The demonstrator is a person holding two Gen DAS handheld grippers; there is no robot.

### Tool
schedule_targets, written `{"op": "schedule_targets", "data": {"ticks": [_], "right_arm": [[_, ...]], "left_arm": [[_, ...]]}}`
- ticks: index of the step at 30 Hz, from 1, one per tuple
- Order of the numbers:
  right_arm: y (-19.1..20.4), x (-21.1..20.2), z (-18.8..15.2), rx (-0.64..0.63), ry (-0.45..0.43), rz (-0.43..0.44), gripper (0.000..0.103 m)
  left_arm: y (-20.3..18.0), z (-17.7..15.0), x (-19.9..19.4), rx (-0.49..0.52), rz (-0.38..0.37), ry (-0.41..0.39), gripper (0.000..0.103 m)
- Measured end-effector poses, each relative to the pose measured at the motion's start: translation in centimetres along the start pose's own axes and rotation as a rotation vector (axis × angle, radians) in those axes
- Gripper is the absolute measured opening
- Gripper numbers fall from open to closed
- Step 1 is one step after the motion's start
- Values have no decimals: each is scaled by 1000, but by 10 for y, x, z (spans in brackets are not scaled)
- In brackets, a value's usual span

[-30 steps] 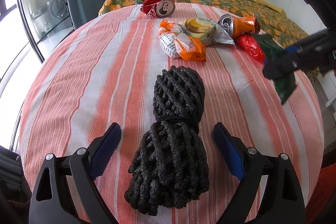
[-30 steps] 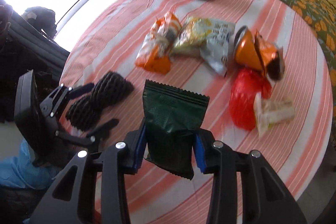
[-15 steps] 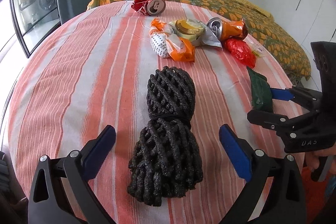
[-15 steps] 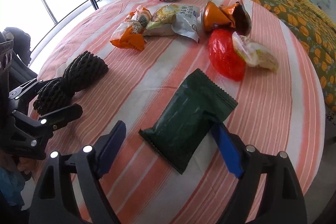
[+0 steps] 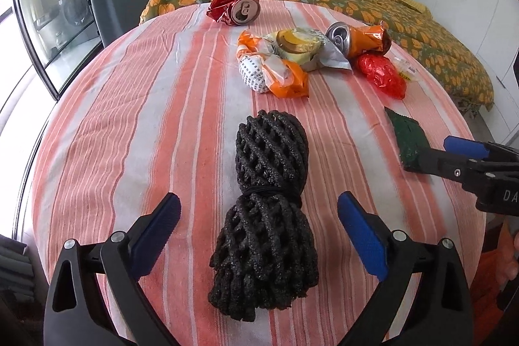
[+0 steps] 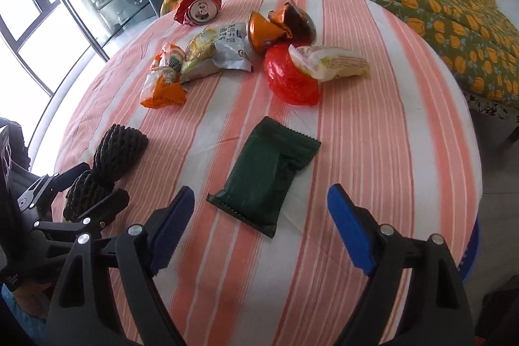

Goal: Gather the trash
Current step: 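Carry net and green packet over the blue wastebasket and open both grippers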

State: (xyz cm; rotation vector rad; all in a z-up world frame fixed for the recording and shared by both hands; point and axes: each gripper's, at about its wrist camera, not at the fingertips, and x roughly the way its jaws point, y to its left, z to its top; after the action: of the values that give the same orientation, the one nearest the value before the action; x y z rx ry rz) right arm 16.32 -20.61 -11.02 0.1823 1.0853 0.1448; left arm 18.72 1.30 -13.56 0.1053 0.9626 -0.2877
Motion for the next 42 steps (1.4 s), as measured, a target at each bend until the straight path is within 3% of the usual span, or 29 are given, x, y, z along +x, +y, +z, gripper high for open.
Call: {"op": "schedule_targets", "data": {"ticks": [4,5,6,8,9,11,14,25,29,32,36,42], "right_arm": [[15,21,1,-12,65,-15,79],[18,23,3,-21,42,-42,77],[21,24,5,-39,24,-70,69],[22,25,6,-52,-2,-96,50],[22,24,5,-64,-12,-102,40],[19,20,2,-82,-16,-83,37],[14,11,-5,-101,-31,-48,37],[1,-30,-27,-108,-88,85,37],[-12,-46,-32,-94,-109,109,37],[-32,-57,-36,-61,-120,134,37],[-76,-72,-45,8,-123,143,37],[-188,-85,-73,162,-121,19,37]], "left_arm": [[-1,6,1,-16,23,1,87],[-1,7,2,-18,29,1,83],[-1,8,5,-19,41,3,81],[-1,8,9,-23,56,16,61],[0,6,10,-27,56,20,56],[0,4,6,-33,62,3,38],[-1,0,-3,-49,59,-19,36],[-46,-3,-58,36,88,-157,35],[-66,1,-69,65,67,-175,35],[-83,5,-67,72,10,-157,35],[-124,4,-60,92,-123,-99,35],[-230,-4,-50,212,-322,-22,35]]}}
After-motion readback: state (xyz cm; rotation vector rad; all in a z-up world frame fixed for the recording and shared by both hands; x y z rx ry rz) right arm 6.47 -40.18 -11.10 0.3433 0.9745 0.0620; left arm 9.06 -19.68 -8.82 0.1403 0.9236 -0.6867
